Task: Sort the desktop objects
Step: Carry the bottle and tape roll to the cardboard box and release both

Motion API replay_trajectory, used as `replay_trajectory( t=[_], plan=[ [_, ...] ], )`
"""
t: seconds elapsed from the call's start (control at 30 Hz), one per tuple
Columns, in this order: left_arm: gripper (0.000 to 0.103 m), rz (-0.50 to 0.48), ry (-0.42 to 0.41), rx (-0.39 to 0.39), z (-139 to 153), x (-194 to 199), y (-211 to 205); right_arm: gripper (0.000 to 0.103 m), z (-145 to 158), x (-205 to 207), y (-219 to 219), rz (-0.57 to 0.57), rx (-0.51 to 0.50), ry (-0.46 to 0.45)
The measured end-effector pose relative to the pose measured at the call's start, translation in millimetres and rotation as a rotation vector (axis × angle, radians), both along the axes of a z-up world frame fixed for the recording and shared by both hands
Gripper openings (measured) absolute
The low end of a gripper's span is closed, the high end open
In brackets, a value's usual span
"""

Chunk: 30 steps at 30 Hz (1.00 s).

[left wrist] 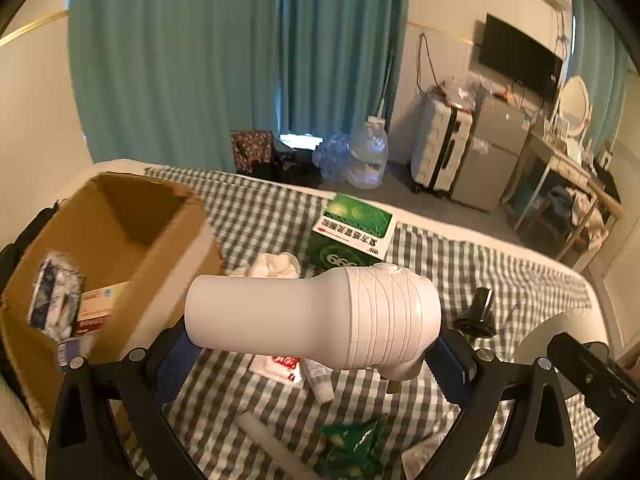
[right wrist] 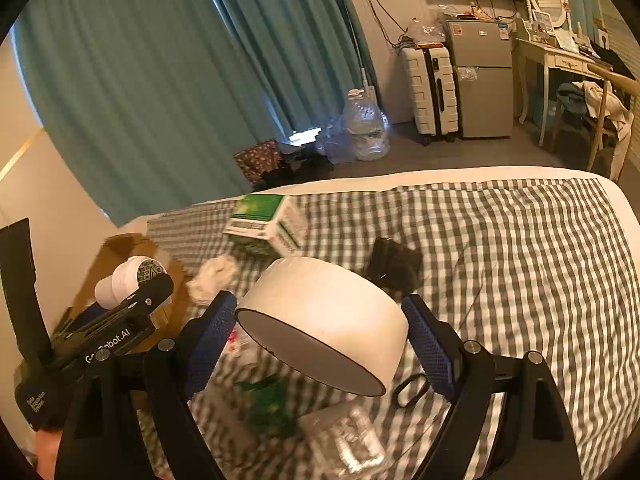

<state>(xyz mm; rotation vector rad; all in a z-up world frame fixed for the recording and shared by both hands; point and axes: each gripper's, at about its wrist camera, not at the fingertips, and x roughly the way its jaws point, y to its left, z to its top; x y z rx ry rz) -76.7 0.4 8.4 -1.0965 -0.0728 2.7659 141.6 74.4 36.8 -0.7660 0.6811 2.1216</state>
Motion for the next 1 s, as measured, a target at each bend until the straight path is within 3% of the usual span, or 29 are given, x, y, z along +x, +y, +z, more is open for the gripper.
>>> replay_trajectory(
  t=[0.27,0.5,0.67,0.8,1.0],
  plan=[
    [0.100,0.073,0.090,-0.020,44,29,-53,0.084,42,-33,-54,0.103,0.057,0.008],
    [0.100,0.166,0.148,-0.018,63,30,-129,0.084,63,-105,-96,0.218,0.113,-0.006],
    [0.100,0.240,0.118,-0.017,55,21,-180,0.084,59,-170,-119,0.298,0.071,0.005],
    [0.100,0.340,0.057,-0.009,32,3,-222,0.084,44,-221,-126,0.329,0.030,-0.009],
    [0.100,0.363,-0.009,-0.006,0,-16,-244,0.084,15,-282,-123,0.358,-0.003,-0.033]
  ],
)
